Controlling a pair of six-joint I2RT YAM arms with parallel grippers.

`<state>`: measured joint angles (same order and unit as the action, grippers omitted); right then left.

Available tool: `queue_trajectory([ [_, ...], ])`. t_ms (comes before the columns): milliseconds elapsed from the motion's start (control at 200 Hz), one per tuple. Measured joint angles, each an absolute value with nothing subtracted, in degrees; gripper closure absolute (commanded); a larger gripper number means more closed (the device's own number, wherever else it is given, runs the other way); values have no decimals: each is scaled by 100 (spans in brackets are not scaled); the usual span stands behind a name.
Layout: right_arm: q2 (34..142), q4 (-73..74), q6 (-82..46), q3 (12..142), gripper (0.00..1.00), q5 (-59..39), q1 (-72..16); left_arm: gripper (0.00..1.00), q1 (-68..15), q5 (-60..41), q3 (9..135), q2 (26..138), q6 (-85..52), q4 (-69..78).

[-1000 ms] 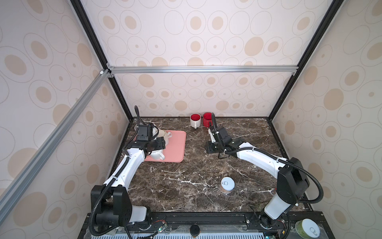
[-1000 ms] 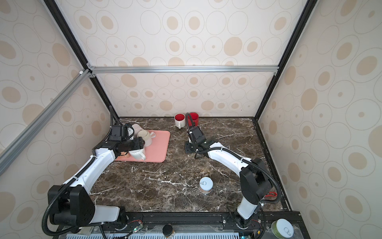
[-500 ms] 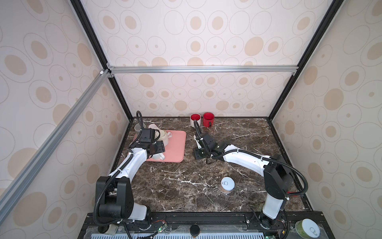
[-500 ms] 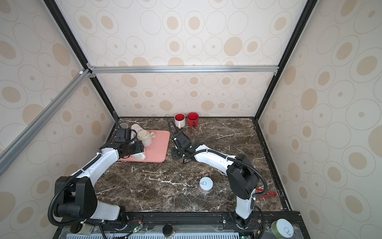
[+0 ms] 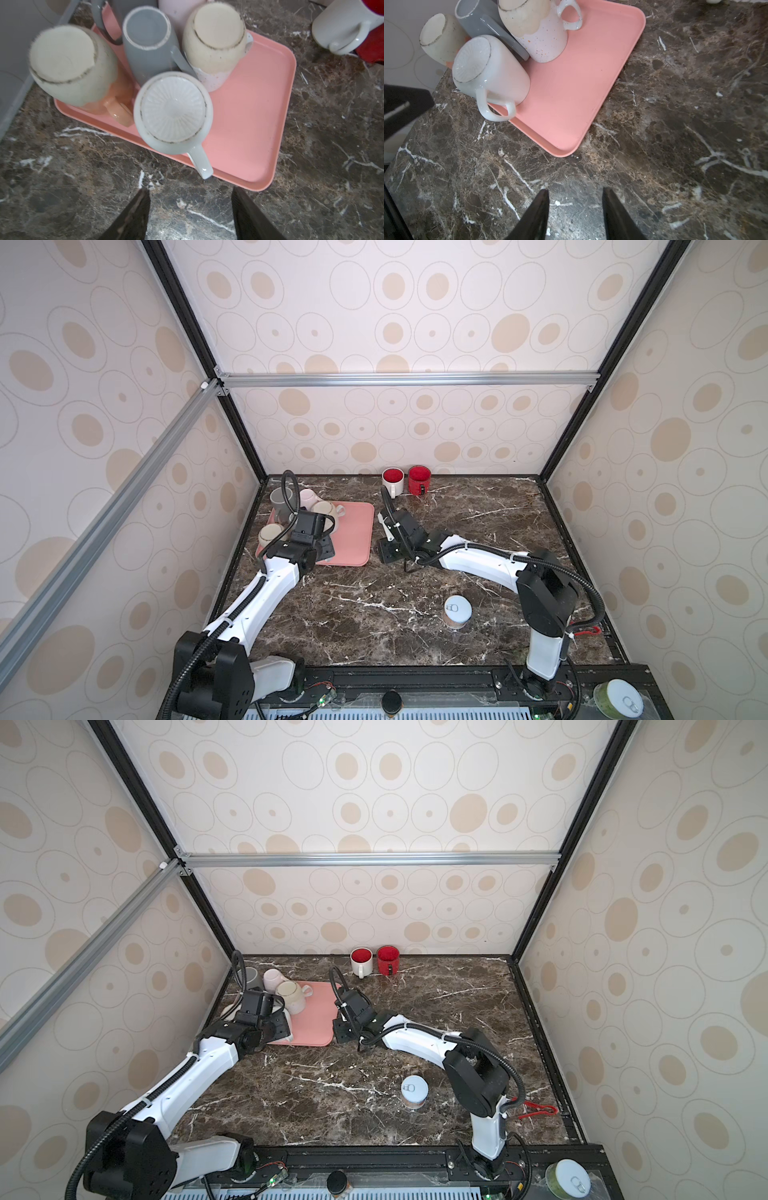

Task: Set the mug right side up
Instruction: 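Lower the left gripper onto the upside-down white ribbed mug's handle and grasp it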

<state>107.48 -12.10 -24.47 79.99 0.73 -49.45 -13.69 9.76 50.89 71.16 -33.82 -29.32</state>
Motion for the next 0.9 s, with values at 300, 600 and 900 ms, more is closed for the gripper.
queue_trajectory([
  [300, 10462, -1129, -2178, 7485, 54, -38, -4943, 49, -1393, 718, 4897, 7760, -3986, -2827],
  [600, 10457, -1031, -2287, 7091, 55, -242, -4943, 48, -1391, 679, 4925, 8193, -4226, -2519],
  [900, 10444, -1031, -2290, 7091, 55, -261, -4945, 61, -1308, 845, 4956, 8678, -4200, -2285],
])
